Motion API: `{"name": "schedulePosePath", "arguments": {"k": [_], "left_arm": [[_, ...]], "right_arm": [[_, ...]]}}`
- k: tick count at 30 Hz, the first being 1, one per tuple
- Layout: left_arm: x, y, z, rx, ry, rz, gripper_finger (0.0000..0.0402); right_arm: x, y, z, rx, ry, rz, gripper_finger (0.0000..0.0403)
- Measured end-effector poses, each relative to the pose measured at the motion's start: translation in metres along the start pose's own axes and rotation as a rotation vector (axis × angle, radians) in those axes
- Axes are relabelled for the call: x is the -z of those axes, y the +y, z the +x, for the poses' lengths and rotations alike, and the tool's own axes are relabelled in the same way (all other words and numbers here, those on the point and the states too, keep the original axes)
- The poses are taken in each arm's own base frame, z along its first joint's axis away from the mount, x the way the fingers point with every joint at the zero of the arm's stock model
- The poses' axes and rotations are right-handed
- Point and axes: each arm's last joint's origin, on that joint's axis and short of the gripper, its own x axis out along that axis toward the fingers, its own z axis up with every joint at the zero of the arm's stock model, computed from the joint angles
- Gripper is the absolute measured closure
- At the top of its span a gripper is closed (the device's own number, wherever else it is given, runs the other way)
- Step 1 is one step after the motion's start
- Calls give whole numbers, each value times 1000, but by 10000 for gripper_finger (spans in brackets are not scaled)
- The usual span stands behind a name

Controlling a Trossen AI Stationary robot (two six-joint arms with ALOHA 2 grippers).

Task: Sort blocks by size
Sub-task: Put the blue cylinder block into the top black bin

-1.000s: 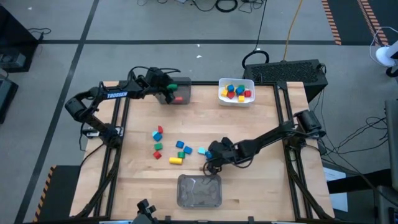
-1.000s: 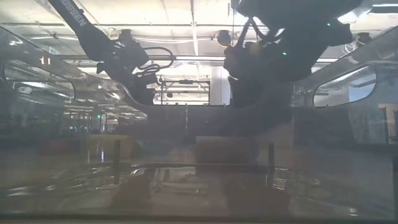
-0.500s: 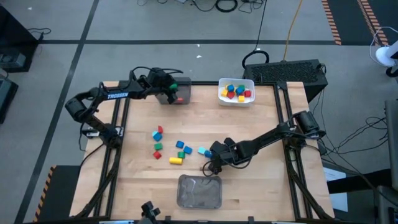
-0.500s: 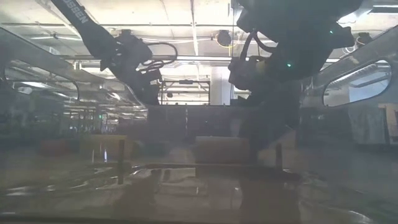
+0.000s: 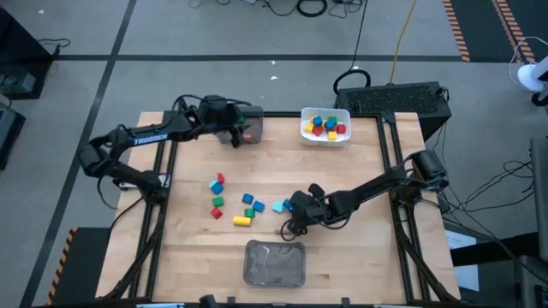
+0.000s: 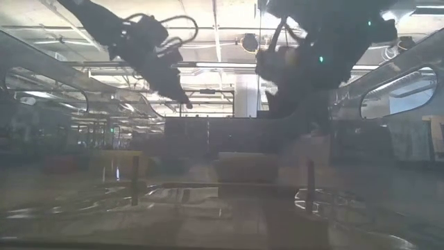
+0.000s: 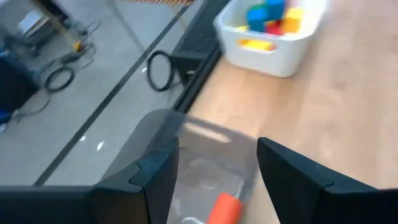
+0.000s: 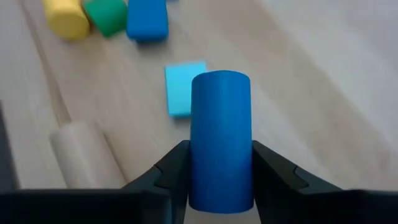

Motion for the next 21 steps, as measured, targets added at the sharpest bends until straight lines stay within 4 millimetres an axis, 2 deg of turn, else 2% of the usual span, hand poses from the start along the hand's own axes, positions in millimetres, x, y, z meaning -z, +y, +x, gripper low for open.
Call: {"name": "schedulePosePath", "arguments": {"k": [3, 8, 13, 21], "left_arm": [[-6, -11, -7, 85, -37, 48, 182], [-12, -32, -5, 276, -105, 107, 182], [-17, -49, 0, 343, -157, 128, 182], [-24, -64, 1, 402, -176, -56, 182]], "right_arm": [[-7, 0, -10, -3, -46, -25, 277], [-19, -3, -21, 15, -134, -86, 280], [-30, -6, -25, 68, -225, -155, 279], [-43, -16, -24, 300, -358, -308, 278]]}}
